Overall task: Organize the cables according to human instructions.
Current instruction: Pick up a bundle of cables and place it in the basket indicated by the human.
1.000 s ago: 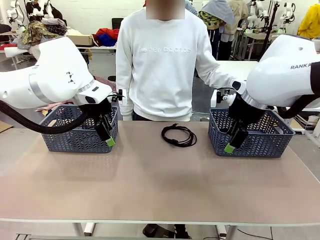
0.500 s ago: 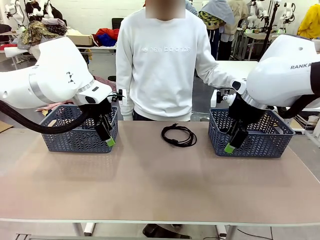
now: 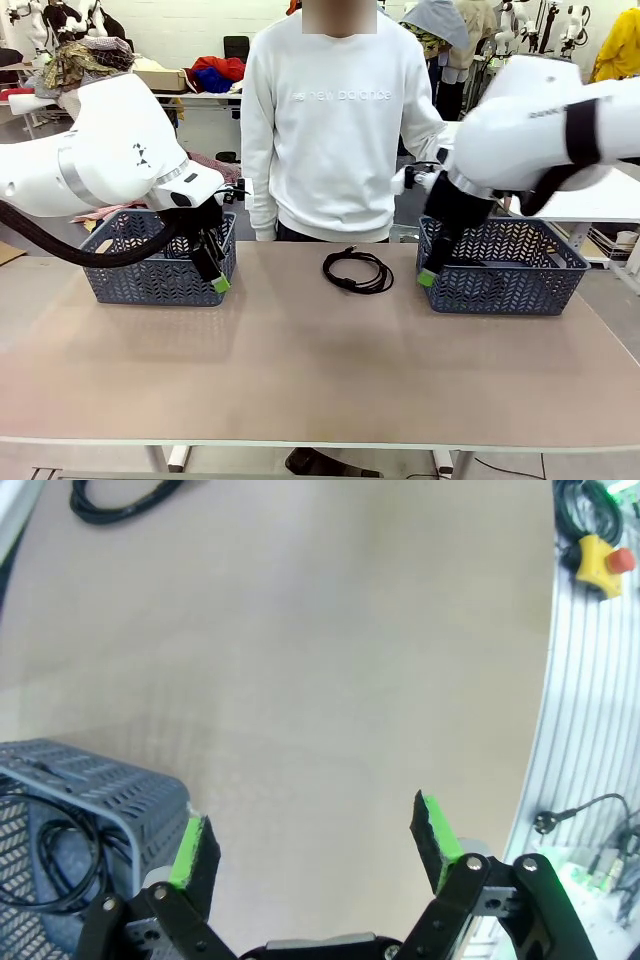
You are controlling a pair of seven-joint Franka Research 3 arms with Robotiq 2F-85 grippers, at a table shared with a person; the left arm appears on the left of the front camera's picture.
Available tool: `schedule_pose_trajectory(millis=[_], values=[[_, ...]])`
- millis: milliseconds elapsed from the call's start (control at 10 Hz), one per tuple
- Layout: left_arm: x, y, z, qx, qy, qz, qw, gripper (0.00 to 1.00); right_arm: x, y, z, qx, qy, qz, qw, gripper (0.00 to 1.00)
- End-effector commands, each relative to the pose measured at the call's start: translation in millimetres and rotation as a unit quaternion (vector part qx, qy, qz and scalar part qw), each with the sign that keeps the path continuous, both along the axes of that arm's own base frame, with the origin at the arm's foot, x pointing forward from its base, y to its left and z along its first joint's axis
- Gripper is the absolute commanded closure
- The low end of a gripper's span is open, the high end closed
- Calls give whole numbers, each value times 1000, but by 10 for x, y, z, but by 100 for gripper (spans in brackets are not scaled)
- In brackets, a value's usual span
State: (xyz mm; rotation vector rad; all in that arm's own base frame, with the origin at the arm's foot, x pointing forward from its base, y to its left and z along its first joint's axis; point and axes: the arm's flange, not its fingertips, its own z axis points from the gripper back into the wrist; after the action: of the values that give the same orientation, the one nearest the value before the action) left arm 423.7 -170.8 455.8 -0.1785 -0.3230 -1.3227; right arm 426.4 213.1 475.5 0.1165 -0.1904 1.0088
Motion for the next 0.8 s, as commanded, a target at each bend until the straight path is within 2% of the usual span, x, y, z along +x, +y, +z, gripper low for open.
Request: schedule_pose_trajectory(millis=[0,300,500,700], values=[[-2,18,10,2,2,2,1000,0,265,351,72,-10,24,-40,999,0],[-2,18,10,2,2,2,1000,0,576,827,-38,-28,10,-114,993,0],[-2,18,10,2,2,2,1000,0,762,1039,-166,-47,15,-128,991,0],[-2,18,10,2,2,2,1000,0,824,1070,-208,-40,26,-133,990,0]])
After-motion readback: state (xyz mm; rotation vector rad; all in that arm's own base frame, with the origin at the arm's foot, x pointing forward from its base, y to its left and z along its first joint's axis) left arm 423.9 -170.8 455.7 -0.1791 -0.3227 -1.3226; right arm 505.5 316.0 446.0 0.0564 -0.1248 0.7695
